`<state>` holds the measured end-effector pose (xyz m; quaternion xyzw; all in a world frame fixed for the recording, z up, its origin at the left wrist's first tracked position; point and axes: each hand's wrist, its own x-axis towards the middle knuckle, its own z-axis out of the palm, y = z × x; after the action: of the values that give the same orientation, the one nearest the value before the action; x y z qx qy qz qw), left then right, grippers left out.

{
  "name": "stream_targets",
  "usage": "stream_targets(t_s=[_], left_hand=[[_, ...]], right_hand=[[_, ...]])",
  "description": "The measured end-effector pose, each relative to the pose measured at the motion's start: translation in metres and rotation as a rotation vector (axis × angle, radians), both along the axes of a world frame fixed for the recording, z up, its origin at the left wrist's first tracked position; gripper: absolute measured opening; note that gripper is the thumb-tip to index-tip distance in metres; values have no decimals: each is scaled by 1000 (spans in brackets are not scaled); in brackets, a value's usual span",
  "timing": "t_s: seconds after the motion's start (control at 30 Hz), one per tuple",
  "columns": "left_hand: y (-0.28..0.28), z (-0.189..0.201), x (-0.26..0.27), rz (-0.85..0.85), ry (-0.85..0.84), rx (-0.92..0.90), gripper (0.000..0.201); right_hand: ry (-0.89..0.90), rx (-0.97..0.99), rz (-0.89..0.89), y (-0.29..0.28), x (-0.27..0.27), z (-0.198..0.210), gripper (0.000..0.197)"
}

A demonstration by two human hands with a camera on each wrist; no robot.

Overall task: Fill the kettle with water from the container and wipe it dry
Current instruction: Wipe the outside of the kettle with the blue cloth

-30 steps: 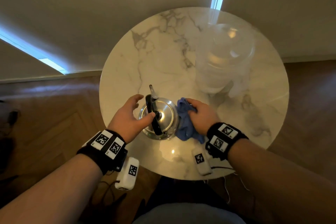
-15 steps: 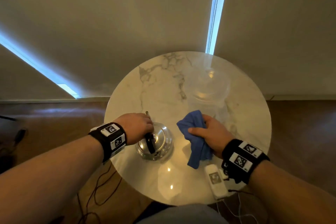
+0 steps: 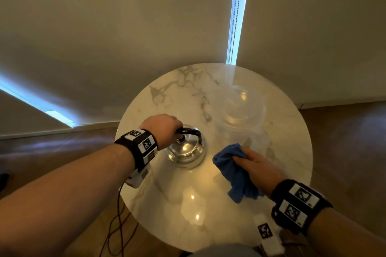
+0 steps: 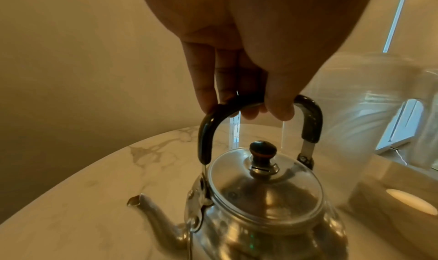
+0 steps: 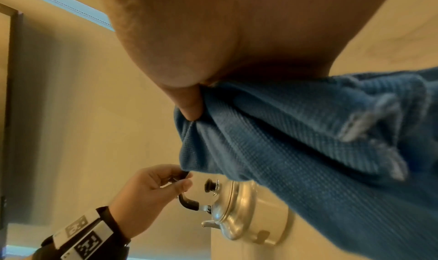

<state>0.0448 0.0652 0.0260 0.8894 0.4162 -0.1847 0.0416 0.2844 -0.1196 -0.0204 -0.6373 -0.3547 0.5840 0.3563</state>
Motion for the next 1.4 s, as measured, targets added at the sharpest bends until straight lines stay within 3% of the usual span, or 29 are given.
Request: stream_targets(t_s=[0.23,0.43,0.5,0.57,0.6,0.67,0.77,0.87,1.0,1.2,1.4], left_hand=[[42,-7,17,65,-73,10,26],[60,-18,16,61,-156,5,28],[51,-19,9,93,-304,42,35],[27,-19,9,96,-573,77,45],[10,-17,12,77,-682,19,48],[-27,-17,23,94,-759,-286,51],[-67,-34,41,261,-775,-591,26],[-86,-50,55,453,-910,-696,15],[-110,-71,78,659,-987,-796,28],[-145,-133,144,883,-875,-1010,47],[-146,-165,209,936,-978,-983,42]], right_hand=[[-133,18,10,15,-14,0,16],[-144,-40,-6,19,-22,-4,48],[-134,-5,-3,16,-24,-5,54],[-109,30,-5,14,-26,-1,54],[-71,38,-14,12,-26,1,56],[-13,48,-26,9,-25,0,59],[16,63,17,2,-21,-9,58],[-112,-30,172,-9,-8,-17,59],[-302,-188,342,-49,23,-39,48],[-169,-326,-38,-111,78,-87,37],[-290,-303,-53,-108,118,-110,43]])
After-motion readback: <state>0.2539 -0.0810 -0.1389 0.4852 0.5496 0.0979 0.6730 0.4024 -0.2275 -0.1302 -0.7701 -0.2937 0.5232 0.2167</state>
